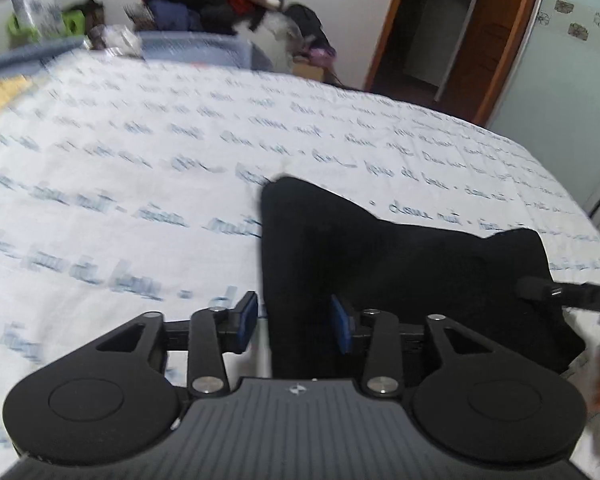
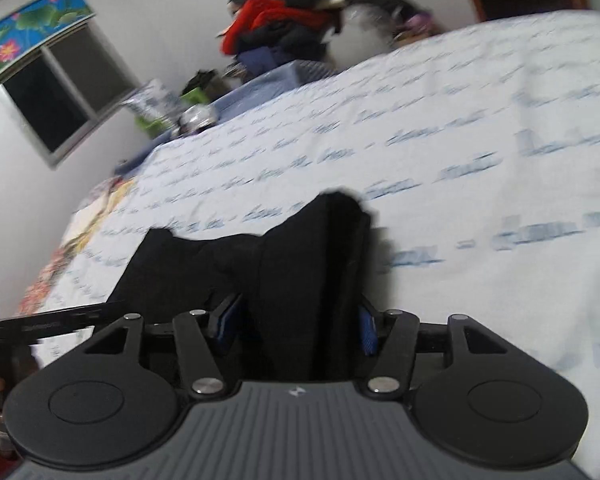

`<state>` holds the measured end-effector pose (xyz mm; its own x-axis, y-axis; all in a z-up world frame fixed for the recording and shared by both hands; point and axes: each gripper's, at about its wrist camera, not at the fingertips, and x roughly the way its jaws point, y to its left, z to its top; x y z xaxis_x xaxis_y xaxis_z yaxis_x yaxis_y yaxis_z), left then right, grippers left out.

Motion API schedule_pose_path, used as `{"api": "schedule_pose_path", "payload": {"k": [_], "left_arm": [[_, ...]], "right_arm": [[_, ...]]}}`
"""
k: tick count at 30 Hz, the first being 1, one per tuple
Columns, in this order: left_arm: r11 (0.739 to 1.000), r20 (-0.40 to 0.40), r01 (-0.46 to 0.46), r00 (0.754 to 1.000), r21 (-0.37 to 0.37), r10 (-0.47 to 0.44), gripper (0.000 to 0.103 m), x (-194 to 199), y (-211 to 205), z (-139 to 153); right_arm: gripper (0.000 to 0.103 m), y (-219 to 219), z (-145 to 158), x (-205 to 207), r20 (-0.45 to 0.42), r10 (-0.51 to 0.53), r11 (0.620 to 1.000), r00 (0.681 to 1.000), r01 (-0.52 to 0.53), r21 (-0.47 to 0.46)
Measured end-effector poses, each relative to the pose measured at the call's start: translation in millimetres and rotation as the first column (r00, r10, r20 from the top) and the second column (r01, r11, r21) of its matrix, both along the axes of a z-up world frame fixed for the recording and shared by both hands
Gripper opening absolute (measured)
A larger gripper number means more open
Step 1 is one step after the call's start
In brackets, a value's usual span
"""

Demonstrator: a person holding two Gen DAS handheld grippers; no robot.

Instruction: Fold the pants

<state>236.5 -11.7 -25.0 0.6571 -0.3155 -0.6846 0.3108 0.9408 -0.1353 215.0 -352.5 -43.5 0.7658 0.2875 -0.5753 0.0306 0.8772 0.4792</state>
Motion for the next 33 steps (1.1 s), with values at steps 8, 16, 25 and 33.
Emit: {"api": "schedule_pose_path", "payload": {"k": [8,16,25,33], "left_arm": [[0.999,0.008,0.038,0.999,-0.025,-0.037,0.051,-49,-11,15],[0.993,0.014,0.028,0.999,0.114,-0.03,0.063,-58,-36,3],[0.987,0.007,-0.043,0.999,0.155,0.042,0.084,-69,-39,-1],[0.983,0.005,-0.065,0.998,0.171,0.065,0.087,-105,-41,12]], "right_arm": [[0.058,52,28,-53,0.149,0.139,0.961,0.979,-0.097,-0.26],[0.06,65,20,-53,0.103,0.048,0.948,0.994,-0.013,-0.317],[0.066,75,11,-56,0.043,-0.025,0.907,0.999,0.041,-0.419],[0.081,96,37,-106,0.087,-0.002,0.917,0.996,0.036,-0.398]]}}
